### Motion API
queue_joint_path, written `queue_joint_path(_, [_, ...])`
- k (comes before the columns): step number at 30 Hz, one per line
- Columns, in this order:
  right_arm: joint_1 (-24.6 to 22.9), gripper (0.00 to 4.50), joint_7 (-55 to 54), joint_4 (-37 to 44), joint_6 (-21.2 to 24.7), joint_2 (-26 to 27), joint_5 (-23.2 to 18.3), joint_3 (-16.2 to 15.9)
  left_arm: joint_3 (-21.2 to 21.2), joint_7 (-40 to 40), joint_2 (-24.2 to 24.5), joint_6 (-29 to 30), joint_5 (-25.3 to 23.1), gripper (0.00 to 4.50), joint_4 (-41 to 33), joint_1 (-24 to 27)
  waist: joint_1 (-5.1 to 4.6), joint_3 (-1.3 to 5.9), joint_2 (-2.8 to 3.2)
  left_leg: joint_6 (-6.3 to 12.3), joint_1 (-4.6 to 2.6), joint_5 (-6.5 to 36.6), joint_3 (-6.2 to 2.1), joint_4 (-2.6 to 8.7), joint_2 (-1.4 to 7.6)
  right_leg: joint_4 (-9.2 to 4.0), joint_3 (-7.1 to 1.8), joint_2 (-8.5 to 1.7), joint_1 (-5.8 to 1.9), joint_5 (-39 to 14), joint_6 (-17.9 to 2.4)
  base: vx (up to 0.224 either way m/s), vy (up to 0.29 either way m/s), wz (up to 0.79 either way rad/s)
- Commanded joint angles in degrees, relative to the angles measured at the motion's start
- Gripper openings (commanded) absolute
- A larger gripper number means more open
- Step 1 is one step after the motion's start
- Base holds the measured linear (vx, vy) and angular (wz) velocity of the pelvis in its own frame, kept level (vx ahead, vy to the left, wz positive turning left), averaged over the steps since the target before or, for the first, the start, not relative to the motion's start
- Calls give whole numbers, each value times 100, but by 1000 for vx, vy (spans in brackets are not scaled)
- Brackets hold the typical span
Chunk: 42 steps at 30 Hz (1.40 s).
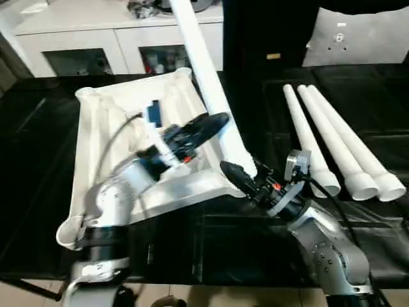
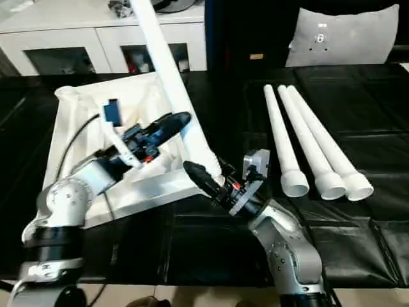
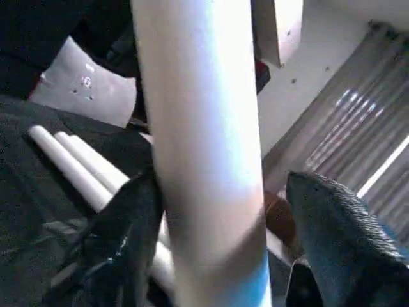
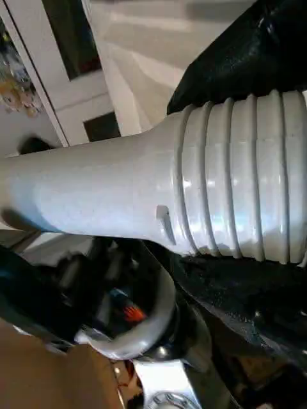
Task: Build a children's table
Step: Insert table leg to table base
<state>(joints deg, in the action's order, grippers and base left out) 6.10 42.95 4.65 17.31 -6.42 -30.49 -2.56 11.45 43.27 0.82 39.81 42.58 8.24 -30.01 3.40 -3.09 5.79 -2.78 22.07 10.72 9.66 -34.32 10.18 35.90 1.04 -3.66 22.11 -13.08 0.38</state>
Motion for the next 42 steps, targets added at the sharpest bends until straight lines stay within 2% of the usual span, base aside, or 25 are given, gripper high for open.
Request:
queue_joint_path(1, [22, 274, 1, 36, -26, -10, 133, -85, 77, -102, -11, 35, 167, 361, -1, -114, 14, 384, -70, 263, -44, 674, -79, 342, 169, -449, -142, -325, -275, -233, -1288, 0, 0, 0])
queue_joint_path(4, [36, 274, -95, -69, -82, -34, 242, -107, 80, -169, -19, -110, 171, 372, -31, -90, 6, 382, -61, 291, -40, 666, -79, 340, 168, -456, -141, -322, -276, -220, -1272, 0, 0, 0])
queue_joint_path(6, [34, 274, -191, -166, -161, -53, 380, -111, -42, -148, -3, -462, -147, 373, -85, -22, 10, 379, -64, 306, -38, 679, -92, 352, 182, -475, -141, -331, -277, -270, -1228, 0, 0, 0])
queue_joint_path(7, [42, 274, -222, -199, -195, -64, 423, -119, -106, -118, 18, -595, -297, 340, -104, -5, 8, 382, -60, 288, -38, 670, -90, 351, 182, -468, -144, -335, -279, -265, -1204, 0, 0, 0])
queue_joint_path(8, [51, 274, -235, -219, -203, -84, 454, -133, -244, -71, 72, -798, -538, 340, -134, 31, 3, 378, -85, 296, -36, 687, -89, 356, 183, -477, -145, -329, -281, -281, -1184, 0, 0, 0])
queue_joint_path(10, [91, 274, -262, -286, -225, -99, 514, -151, -441, 55, 155, -1212, -874, 337, -158, 88, 10, 384, -59, 294, -42, 703, -98, 359, 190, -470, -146, -337, -279, -320, -1129, 0, 0, 0])
queue_joint_path(12, [108, 274, -262, -309, -230, -98, 529, -153, -454, 50, 173, -1251, -876, 335, -155, 90, 7, 386, -58, 279, -46, 688, -93, 358, 194, -458, -147, -341, -279, -247, -1145, 0, 0, 0])
queue_joint_path(13, [155, 274, -269, -372, -248, -109, 572, -139, -510, 99, 238, -1311, -876, 335, -201, 127, 8, 386, -79, 272, -46, 711, -90, 360, 196, -456, -147, -340, -275, -216, -1189, 0, 0, 0])
queue_joint_path(21, [208, 274, -277, -426, -292, -135, 596, -137, -743, 238, 340, -1542, -1106, 335, -208, 270, 3, 390, -62, 296, -51, 684, -85, 355, 200, -433, -144, -340, -270, -92, -1266, 0, 0, 0])
queue_joint_path(25, [197, 274, -275, -449, -317, -170, 599, -121, -843, 265, 411, -1722, -1212, 335, -165, 316, 11, 389, -53, 285, -52, 726, -85, 356, 201, -438, -149, -344, -269, -140, -1258, 0, 0, 0])
queue_joint_path(26, [195, 274, -274, -448, -317, -172, 599, -119, -851, 269, 420, -1735, -1210, 335, -161, 317, 10, 389, -70, 286, -49, 721, -83, 356, 199, -440, -149, -341, -271, -133, -1253, 0, 0, 0])
queue_joint_path(30, [191, 274, -275, -448, -329, -173, 615, -131, -866, 323, 459, -1791, -1225, 335, -133, 311, 11, 396, -51, 301, -52, 676, -85, 350, 196, -423, -145, -339, -268, -62, -1273, 0, 0, 0])
queue_joint_path(34, [194, 274, -275, -454, -341, -180, 623, -154, -890, 351, 497, -1828, -1254, 335, -122, 315, 7, 393, -58, 297, -53, 704, -83, 351, 197, -427, -144, -341, -270, -85, -1284, 0, 0, 0])
queue_joint_path(36, [201, 274, -262, -455, -343, -190, 621, -161, -900, 365, 510, -1835, -1250, 335, -121, 319, 9, 396, -81, 309, -50, 670, -79, 347, 194, -425, -147, -342, -274, -85, -1281, 0, 0, 0])
queue_joint_path(39, [206, 274, -248, -457, -351, -206, 621, -176, -941, 379, 538, -1853, -1252, 335, -123, 332, 11, 397, -78, 323, -51, 646, -81, 345, 197, -420, -146, -339, -270, -61, -1290, 0, 0, 0])
queue_joint_path(42, [219, 274, -231, -472, -360, -218, 634, -192, -958, 392, 554, -1869, -1259, 316, -121, 349, 13, 399, -78, 338, -48, 619, -78, 340, 193, -415, -146, -337, -271, -38, -1283, 0, 0, 0])
